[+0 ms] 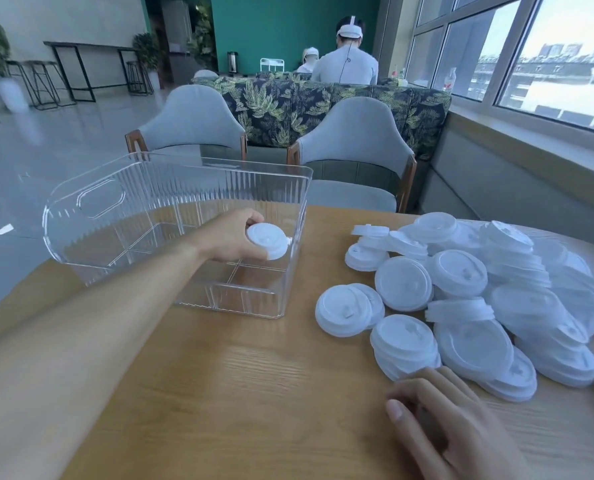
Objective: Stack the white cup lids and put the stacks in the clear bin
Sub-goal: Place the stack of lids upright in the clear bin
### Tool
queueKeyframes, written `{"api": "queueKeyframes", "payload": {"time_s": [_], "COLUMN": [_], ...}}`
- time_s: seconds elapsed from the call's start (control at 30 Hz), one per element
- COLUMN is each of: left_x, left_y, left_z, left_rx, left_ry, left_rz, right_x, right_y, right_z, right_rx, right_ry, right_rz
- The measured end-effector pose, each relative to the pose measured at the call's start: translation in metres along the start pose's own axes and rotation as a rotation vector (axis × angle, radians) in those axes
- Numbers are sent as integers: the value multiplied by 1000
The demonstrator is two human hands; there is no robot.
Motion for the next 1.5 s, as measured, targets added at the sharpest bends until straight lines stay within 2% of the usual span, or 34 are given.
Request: {"api": "queueKeyframes", "payload": {"time_s": [0.47,0.97,1.27,1.37,1.5], "left_x": [42,44,41,26,-14], "left_y": [-15,-32,-34,-26,-13], "left_z": [-7,23,34,39,64], "left_rx": [20,25,68,70,-38], "left_ry": [-23,3,85,145,27], "left_rz": [-167,-115,-108,-16,282], "right_x": [2,0,-3,-6,-11], "right_y": [0,-1,0,3,11], "right_z": [1,3,3,2,4], "right_rx": [-42,-39,20,64,139], "right_ry": [25,21,-6,-29,-69], "right_rz": [53,21,-20,-34,-44]}}
Point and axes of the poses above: each hand's wrist, its own x-axis towards the middle knuckle, its own y-axis out of the back of the hand, z = x × y, the point moved 5 cm from there along x, towards the middle knuckle, and after that the axes turned 15 degrees about -z, right-handed, at the moved point
